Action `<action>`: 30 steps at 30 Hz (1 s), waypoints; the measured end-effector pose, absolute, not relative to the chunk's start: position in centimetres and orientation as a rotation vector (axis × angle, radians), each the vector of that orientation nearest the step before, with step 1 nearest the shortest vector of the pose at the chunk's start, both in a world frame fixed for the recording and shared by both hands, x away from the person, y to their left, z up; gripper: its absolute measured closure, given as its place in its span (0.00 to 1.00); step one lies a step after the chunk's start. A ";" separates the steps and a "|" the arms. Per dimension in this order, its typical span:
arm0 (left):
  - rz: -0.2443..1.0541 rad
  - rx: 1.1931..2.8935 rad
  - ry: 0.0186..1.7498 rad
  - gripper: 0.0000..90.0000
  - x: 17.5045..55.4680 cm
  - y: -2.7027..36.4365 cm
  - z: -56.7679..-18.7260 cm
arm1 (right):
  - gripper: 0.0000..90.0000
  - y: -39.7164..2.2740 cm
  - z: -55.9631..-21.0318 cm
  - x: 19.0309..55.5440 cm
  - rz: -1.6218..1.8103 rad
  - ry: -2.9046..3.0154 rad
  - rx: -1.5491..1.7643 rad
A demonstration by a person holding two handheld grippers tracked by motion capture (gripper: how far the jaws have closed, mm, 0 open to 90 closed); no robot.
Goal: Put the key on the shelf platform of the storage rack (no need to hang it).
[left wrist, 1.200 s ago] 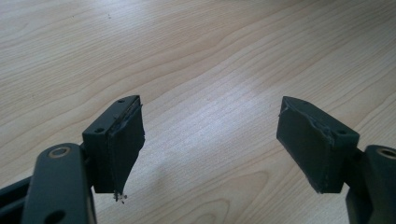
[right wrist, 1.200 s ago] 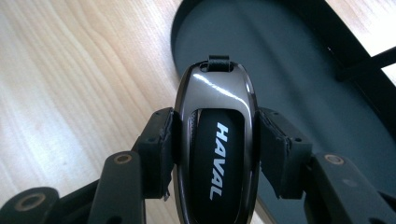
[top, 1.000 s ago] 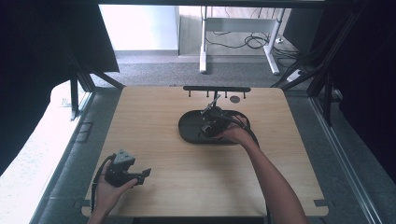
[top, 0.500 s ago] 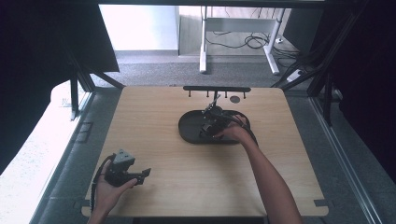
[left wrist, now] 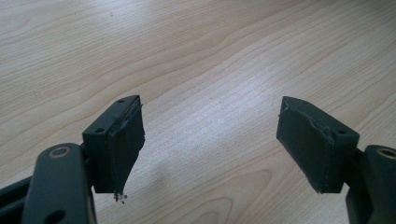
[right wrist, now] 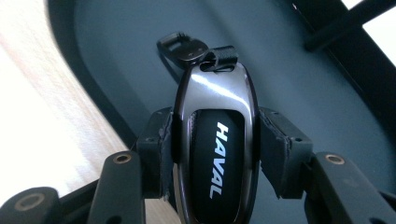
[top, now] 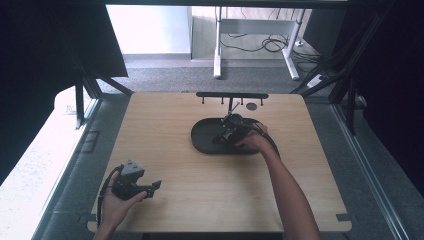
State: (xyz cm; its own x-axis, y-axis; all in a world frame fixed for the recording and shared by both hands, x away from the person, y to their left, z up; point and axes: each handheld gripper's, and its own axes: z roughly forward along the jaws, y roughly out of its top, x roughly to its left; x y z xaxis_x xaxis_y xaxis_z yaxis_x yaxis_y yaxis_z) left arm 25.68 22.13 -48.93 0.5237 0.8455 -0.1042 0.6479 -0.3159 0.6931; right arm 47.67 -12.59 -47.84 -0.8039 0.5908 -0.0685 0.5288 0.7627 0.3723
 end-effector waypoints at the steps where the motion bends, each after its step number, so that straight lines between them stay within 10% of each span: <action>1: 0.351 2.063 1.207 0.26 25.7 22.2 -48.9 | 0.55 -12.7 -48.0 47.7 0.502 2.774 0.892; 30: 0.335 2.063 1.201 0.26 25.7 21.9 -48.9 | 0.46 -13.3 -46.3 45.3 0.649 2.689 0.944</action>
